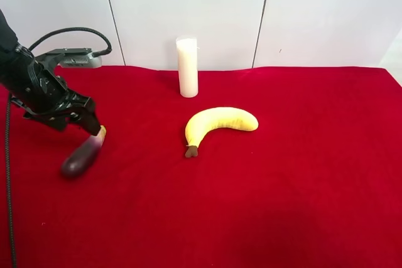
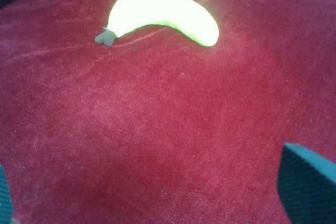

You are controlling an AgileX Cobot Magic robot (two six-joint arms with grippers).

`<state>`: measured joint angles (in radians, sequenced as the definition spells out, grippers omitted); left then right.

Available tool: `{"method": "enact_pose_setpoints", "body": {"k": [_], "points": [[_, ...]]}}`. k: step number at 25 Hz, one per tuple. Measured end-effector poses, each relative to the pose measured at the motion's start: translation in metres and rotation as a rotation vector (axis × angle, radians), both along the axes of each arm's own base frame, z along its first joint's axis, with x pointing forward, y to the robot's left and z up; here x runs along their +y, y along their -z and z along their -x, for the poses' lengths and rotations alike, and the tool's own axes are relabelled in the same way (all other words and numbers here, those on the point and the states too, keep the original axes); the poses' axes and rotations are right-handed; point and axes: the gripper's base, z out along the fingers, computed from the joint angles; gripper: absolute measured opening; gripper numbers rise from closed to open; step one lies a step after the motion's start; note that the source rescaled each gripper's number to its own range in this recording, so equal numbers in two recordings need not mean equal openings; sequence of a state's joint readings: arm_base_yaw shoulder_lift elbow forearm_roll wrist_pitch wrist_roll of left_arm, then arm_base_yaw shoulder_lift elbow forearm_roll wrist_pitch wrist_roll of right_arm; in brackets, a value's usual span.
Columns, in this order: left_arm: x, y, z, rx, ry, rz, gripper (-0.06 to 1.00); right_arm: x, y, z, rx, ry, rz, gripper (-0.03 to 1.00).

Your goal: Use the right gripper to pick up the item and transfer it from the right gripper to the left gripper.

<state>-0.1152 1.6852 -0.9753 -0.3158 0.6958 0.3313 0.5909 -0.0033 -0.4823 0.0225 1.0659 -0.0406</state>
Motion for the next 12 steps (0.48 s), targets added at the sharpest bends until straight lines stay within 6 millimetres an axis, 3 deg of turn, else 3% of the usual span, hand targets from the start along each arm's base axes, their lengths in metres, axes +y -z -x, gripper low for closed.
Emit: {"method": "enact_pose_setpoints", "body": {"k": [1,3,12], "points": [[0.0,-0.0001,-0.0003,-0.004,-0.001,0.0,0.89,0.0,0.0,0.0,0.0,0.0,0.0,1.0],[0.0002,-0.0002,-0.0009,-0.01,-0.002,-0.001,0.94,0.0,0.0,0.0,0.0,0.0,0.0,1.0],[0.0003,-0.0003,-0.0014,-0.015,-0.003,-0.003,0.97,0.0,0.0,0.0,0.0,0.0,0.0,1.0]]}}
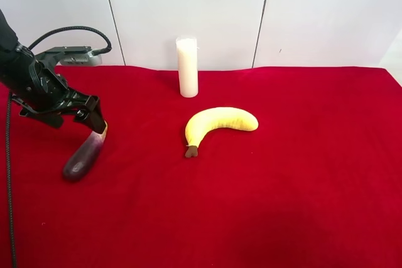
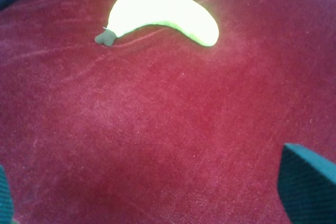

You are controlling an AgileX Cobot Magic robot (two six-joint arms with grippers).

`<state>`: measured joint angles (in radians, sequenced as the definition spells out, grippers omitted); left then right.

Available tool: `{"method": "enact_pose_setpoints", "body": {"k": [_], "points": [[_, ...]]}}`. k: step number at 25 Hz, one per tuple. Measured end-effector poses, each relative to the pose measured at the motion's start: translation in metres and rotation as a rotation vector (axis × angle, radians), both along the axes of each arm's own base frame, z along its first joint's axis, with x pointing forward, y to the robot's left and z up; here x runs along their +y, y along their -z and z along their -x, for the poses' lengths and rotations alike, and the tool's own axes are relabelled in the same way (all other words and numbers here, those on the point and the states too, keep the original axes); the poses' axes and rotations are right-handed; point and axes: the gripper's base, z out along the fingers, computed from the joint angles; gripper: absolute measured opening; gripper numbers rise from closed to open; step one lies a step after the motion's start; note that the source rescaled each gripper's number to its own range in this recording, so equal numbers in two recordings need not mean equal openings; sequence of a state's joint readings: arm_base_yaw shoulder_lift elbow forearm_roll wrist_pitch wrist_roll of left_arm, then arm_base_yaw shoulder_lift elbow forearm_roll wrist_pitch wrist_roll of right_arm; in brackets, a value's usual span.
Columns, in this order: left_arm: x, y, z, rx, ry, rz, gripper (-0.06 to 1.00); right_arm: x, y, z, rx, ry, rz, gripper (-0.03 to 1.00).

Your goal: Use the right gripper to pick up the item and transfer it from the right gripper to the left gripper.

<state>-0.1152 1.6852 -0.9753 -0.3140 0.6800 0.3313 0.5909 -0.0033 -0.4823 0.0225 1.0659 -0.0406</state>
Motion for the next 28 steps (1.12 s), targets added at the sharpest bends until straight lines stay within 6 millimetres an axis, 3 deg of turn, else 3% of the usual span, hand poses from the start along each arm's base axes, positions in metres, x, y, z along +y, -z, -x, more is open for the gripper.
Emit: {"method": "enact_pose_setpoints", "body": {"k": [7,17,20,22,28], "points": [[0.0,-0.012,0.008,0.018,0.016,0.008,0.97,0.0,0.0,0.0,0.0,0.0,0.0,1.0],[0.001,-0.07,0.05,0.001,0.067,0.039,0.97,0.0,0.0,0.0,0.0,0.0,0.0,1.0],[0.002,-0.094,0.071,-0.017,0.068,0.054,0.97,0.0,0.0,0.0,0.0,0.0,0.0,1.0],[0.004,-0.118,0.095,-0.063,0.066,0.068,0.97,0.0,0.0,0.0,0.0,0.0,0.0,1.0],[0.01,-0.161,0.154,-0.197,0.09,0.086,0.97,0.0,0.0,0.0,0.0,0.0,0.0,1.0]]}}
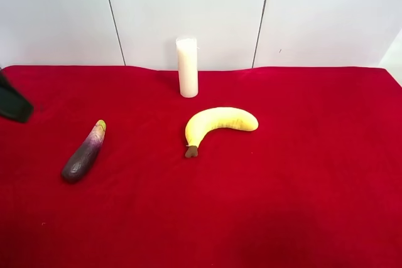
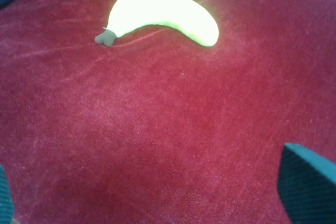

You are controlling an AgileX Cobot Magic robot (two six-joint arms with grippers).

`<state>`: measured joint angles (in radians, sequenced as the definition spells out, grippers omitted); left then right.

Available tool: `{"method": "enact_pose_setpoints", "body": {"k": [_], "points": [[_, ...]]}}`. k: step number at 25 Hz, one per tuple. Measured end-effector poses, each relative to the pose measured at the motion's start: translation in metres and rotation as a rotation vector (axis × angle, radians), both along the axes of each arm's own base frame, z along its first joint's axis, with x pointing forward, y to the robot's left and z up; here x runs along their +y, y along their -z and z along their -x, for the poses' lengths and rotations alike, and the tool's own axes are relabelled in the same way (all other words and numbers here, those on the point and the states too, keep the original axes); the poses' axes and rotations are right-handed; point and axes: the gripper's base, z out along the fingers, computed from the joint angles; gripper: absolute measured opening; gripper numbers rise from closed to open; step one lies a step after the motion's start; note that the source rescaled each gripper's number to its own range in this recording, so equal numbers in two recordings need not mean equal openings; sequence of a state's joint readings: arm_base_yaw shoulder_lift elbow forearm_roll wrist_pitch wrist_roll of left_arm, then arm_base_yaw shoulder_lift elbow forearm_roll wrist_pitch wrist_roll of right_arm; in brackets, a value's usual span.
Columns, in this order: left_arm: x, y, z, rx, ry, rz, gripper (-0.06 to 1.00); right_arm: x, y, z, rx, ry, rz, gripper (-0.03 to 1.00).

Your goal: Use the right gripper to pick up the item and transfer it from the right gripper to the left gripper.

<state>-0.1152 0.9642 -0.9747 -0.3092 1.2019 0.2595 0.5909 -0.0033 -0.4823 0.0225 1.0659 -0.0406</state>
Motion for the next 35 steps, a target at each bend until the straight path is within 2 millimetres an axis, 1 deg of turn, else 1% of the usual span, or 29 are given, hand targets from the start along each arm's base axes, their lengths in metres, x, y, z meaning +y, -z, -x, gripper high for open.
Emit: {"method": "enact_pose_setpoints", "body": {"k": [3,6,9,13,17,24,28,32,35], "points": [[0.004,-0.019,0.032,-0.127,-0.006,0.019,0.97,0.0,0.0,0.0,0.0,0.0,0.0,1.0],[0.007,-0.033,0.063,-0.241,-0.022,0.044,0.97,0.0,0.0,0.0,0.0,0.0,0.0,1.0],[0.011,-0.042,0.092,-0.351,-0.025,0.058,0.97,0.0,0.0,0.0,0.0,0.0,0.0,1.0],[0.014,-0.044,0.119,-0.44,-0.035,0.075,0.97,0.0,0.0,0.0,0.0,0.0,0.0,1.0],[0.017,-0.03,0.137,-0.469,-0.044,0.082,0.97,0.0,0.0,0.0,0.0,0.0,0.0,1.0],[0.025,0.021,0.149,-0.44,-0.074,-0.001,0.97,0.0,0.0,0.0,0.0,0.0,0.0,1.0],[0.028,0.042,0.151,-0.49,-0.096,-0.013,0.97,0.0,0.0,0.0,0.0,0.0,0.0,1.0],[0.028,0.061,0.146,-0.484,-0.105,-0.016,0.97,0.0,0.0,0.0,0.0,0.0,0.0,1.0],[0.028,0.064,0.143,-0.486,-0.11,-0.023,0.97,0.0,0.0,0.0,0.0,0.0,0.001,1.0]]}}
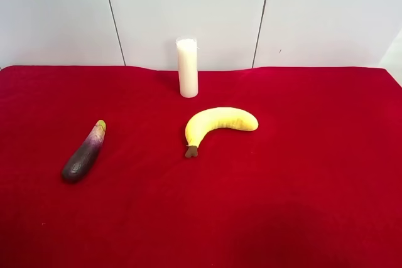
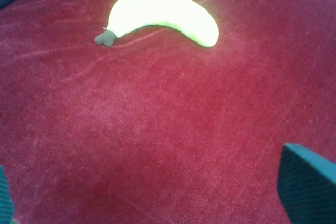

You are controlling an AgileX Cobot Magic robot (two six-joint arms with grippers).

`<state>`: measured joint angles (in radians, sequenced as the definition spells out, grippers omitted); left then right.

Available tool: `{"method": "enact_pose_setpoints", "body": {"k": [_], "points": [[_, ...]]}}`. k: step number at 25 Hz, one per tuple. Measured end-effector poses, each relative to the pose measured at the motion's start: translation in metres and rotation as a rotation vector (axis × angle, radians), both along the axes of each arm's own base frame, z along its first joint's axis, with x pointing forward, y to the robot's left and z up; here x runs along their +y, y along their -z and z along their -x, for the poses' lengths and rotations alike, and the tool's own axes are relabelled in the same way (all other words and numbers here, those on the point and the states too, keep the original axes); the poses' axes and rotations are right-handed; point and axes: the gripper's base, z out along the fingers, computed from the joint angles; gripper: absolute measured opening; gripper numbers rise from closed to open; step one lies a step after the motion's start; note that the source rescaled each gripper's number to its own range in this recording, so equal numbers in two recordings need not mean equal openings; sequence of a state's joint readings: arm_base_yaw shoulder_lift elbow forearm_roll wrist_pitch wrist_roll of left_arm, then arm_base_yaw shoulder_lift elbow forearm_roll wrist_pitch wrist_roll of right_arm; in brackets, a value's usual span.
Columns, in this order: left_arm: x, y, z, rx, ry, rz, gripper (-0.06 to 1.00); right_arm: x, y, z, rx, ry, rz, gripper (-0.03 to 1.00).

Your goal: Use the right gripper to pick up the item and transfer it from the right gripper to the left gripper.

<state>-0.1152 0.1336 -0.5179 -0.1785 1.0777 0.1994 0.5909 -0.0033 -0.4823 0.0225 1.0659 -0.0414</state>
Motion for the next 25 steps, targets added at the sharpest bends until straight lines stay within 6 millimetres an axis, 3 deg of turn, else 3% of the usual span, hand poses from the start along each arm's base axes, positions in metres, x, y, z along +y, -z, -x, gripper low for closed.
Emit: {"method": "enact_pose_setpoints", "body": {"k": [13,20,25], "points": [[0.0,0.0,0.0,-0.01,-0.013,0.0,0.97,0.0,0.0,0.0,0.0,0.019,0.0,1.0],[0.002,0.0,0.02,-0.137,-0.104,0.003,0.97,0.001,0.0,0.0,0.0,0.209,0.0,1.0],[0.002,0.0,0.02,-0.142,-0.121,0.002,0.97,0.001,0.0,0.0,-0.001,0.263,0.0,1.0]]}}
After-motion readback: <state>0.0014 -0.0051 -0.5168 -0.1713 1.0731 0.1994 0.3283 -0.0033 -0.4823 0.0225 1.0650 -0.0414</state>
